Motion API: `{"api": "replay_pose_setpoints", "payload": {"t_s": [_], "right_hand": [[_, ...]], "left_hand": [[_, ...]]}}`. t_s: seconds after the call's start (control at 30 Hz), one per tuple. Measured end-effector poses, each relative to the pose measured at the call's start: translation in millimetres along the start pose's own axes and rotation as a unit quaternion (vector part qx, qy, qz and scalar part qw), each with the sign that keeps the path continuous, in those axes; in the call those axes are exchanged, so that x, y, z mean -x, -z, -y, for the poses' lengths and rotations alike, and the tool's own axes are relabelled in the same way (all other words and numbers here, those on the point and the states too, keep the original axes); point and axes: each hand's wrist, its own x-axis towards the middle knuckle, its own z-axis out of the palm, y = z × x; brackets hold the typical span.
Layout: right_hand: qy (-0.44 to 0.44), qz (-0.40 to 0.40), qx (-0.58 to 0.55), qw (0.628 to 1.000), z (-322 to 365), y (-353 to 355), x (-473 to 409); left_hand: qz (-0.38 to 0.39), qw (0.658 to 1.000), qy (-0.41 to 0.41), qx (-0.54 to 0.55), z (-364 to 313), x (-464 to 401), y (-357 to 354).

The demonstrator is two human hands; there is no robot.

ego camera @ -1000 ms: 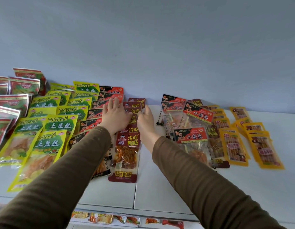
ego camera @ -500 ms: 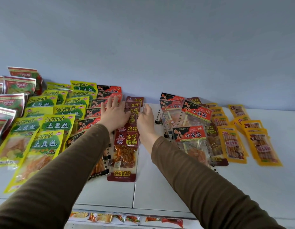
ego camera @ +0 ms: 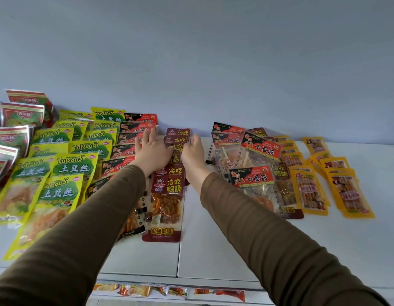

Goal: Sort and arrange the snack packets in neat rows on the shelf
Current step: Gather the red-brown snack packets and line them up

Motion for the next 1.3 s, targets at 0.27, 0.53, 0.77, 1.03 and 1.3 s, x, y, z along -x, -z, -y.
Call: {"api": "replay_pose_setpoints", "payload": {"t_s": [0.27, 0.53, 0.77, 1.03, 1.3], "right_hand": [[-0.026, 0.025, -0.033, 0.999, 23, 32, 25], [-0.001, 0.093, -0.045, 0.995, 16, 52, 47], [-0.017, 0.097, -0.053, 0.994, -4, 25, 65], [-0.017, 0.076, -0.042, 0.996, 2, 41, 70], [-0.014, 0.079, -0.089, 0.993, -14, 26, 70]], "left_hand": [[-0.042, 0.998, -0.036, 0.018, 21, 13, 9], [-0.04, 0.995, -0.094, -0.018, -8, 139, -16], [-0.033, 0.993, -0.099, -0.058, -19, 155, -53], [-0.052, 0.994, -0.096, -0.022, -10, 141, -25], [-0.014, 0.998, -0.027, -0.064, 6, 107, -19]]}}
